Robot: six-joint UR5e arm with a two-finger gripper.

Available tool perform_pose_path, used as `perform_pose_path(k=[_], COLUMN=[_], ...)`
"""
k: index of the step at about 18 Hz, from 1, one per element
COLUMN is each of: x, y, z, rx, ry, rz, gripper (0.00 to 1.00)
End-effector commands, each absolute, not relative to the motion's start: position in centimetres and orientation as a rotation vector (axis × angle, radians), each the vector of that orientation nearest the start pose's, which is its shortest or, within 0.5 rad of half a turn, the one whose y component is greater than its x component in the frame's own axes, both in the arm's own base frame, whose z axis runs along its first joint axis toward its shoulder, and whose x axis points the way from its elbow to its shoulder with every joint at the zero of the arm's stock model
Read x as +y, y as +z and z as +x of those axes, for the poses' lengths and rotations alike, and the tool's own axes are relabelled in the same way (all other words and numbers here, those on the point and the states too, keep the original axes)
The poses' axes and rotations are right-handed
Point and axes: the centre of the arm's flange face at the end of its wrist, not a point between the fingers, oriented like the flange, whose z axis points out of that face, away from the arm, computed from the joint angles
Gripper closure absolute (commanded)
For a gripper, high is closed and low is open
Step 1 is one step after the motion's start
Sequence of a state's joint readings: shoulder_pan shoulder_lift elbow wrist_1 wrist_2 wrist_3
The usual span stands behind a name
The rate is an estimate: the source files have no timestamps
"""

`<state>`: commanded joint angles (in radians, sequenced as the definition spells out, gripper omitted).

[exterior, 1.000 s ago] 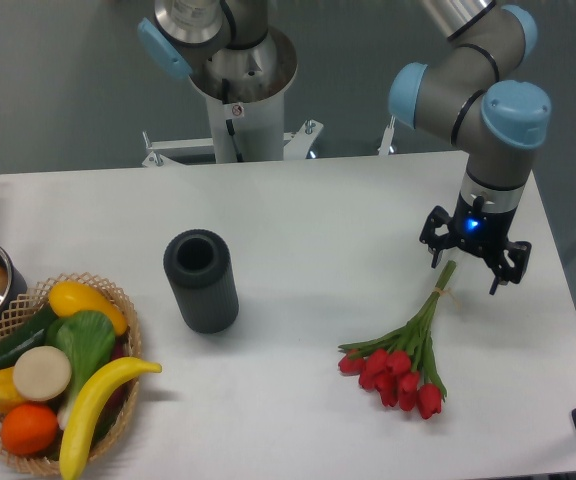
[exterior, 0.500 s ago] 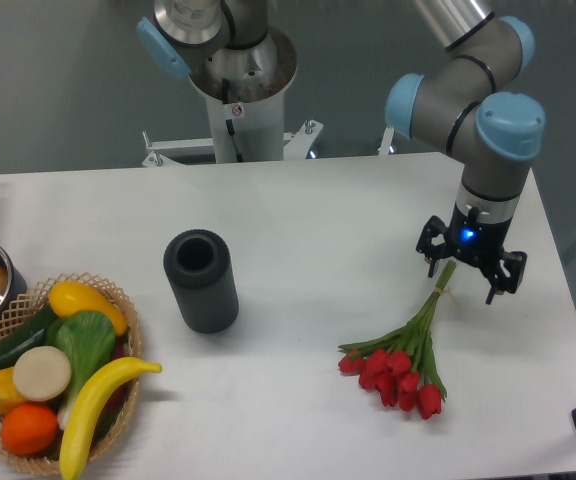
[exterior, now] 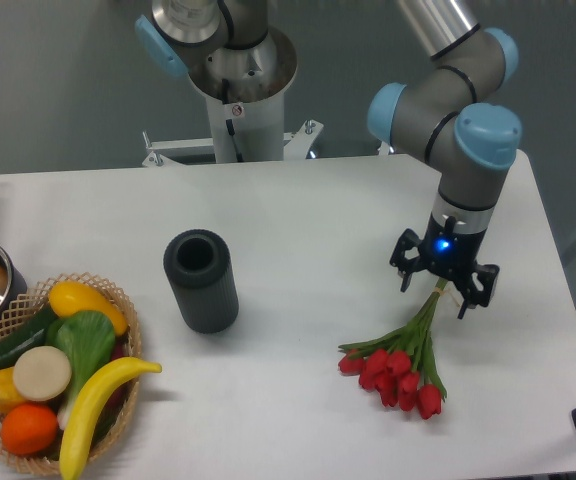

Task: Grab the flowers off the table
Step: 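Lower the open gripper onto the green stems of the red tulips, then close the gripper on the tulip stems and lift the bouquet up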

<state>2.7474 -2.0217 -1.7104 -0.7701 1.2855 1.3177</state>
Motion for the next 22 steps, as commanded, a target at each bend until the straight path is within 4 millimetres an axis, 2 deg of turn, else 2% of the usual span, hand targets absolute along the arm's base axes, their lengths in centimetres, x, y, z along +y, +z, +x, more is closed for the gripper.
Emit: perform_pose_path(k=[4, 10, 15, 16, 17, 18, 19, 21, 22], x=[40.3, 40.5, 41.7, 41.8, 42.2, 42.4, 42.5, 42.4, 42.2], y=[23.4, 20.9, 18.9, 18.7, 18.9, 18.9, 18.9, 19.3, 19.6], z=[-52.0, -53.7, -52.8, -52.6, -52.5, -52.4, -52.3, -52.4, -52.5], rx=[0.269, 0.268, 0.292, 0.293, 0.298, 0.292, 0.274, 0.239, 0.233], ry=[0.128, 0.124, 0.091, 0.084, 0.089, 0.087, 0.083, 0.084, 0.090], rz=[-2.796, -2.854, -2.888, -2.890, -2.887, -2.888, -2.888, -2.884, -2.883], gripper=[0.00, 0.00, 0.00, 0.03, 0.15, 0.33, 0.47, 0.86, 0.97])
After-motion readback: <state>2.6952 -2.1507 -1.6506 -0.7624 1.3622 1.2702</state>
